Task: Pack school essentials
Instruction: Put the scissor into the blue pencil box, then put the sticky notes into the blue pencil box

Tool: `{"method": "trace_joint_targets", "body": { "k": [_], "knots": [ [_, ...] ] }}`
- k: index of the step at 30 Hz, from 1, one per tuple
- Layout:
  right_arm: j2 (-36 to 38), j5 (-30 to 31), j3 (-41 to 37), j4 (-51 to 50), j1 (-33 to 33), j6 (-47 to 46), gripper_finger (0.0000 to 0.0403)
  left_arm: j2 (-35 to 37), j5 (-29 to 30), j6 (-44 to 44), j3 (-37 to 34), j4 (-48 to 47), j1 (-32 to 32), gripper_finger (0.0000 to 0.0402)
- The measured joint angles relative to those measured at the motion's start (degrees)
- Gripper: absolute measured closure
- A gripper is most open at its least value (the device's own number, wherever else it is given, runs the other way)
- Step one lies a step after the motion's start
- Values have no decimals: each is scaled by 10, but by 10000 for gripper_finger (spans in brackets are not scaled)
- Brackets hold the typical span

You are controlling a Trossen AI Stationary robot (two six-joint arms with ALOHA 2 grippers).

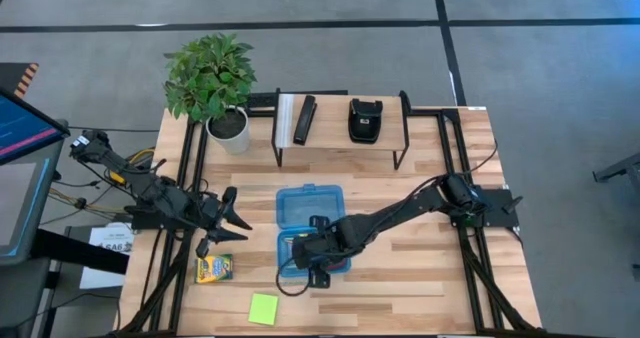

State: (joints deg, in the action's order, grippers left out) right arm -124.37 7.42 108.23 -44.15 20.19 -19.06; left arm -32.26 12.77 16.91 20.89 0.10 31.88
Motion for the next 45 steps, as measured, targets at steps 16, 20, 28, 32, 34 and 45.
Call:
{"method": "trace_joint_targets", "body": {
  "k": [16,20,28,32,34,45],
  "knots": [
    [5,78,-1,42,50,21,253,-183,30,110,0,20,110,294],
    [5,41,-31,146,61,59,254,-260,42,109,18,62,151,294],
    [4,36,-76,234,77,95,252,-426,90,58,105,61,215,294],
    [3,39,-80,238,78,97,247,-488,98,45,144,51,227,294],
    [3,41,-81,235,78,101,246,-511,104,43,161,46,233,294],
    [3,46,-81,238,88,208,241,-570,72,40,189,29,239,294]
  ]
}}
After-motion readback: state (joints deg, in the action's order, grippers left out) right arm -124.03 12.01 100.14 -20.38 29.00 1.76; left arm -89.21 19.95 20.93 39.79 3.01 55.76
